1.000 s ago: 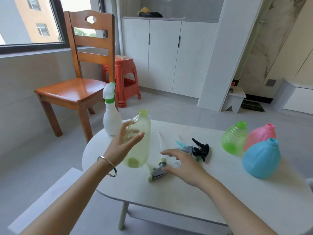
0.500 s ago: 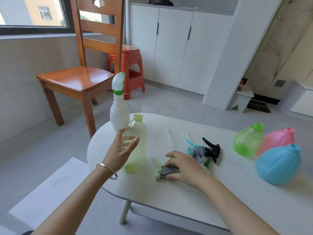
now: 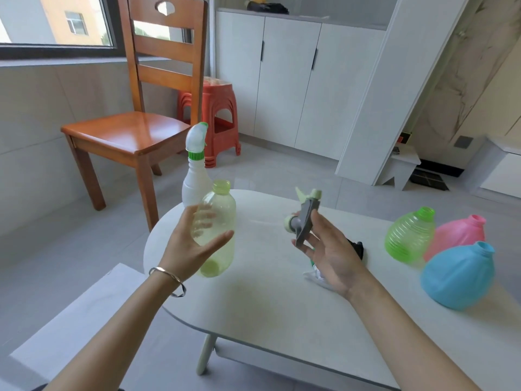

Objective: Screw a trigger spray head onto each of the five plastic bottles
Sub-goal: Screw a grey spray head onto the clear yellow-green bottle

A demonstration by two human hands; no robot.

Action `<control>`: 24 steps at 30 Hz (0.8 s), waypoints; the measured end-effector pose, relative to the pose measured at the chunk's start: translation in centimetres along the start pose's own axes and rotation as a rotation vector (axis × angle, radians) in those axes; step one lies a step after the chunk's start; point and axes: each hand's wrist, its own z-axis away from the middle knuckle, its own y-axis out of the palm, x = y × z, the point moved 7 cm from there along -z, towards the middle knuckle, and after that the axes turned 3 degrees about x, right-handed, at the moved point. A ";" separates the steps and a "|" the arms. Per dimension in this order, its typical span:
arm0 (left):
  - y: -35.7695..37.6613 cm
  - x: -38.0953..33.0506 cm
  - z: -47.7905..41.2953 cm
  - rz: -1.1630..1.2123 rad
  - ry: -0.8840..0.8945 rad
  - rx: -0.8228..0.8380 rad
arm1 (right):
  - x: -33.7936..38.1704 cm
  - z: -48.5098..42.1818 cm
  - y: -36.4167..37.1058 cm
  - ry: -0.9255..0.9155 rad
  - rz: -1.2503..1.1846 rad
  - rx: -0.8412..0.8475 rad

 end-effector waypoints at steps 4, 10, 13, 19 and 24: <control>0.7 -0.8 0.2 -0.063 0.039 0.013 | 0.5 -0.1 -0.9 0.008 -0.322 -0.089; 1.3 -1.5 0.3 -0.164 0.068 0.014 | 0.5 -0.4 -2.8 -0.066 -0.199 -0.205; 1.3 -1.8 0.1 -0.331 0.103 -0.017 | 2.0 -0.5 -4.3 -0.166 -0.145 -0.285; 0.6 -0.3 -0.6 -0.491 0.060 -0.085 | 3.4 -0.2 -6.5 -0.235 -0.132 -0.334; 0.2 0.8 -1.1 -0.495 0.003 -0.121 | 3.7 0.1 -6.7 -0.228 -0.006 -0.337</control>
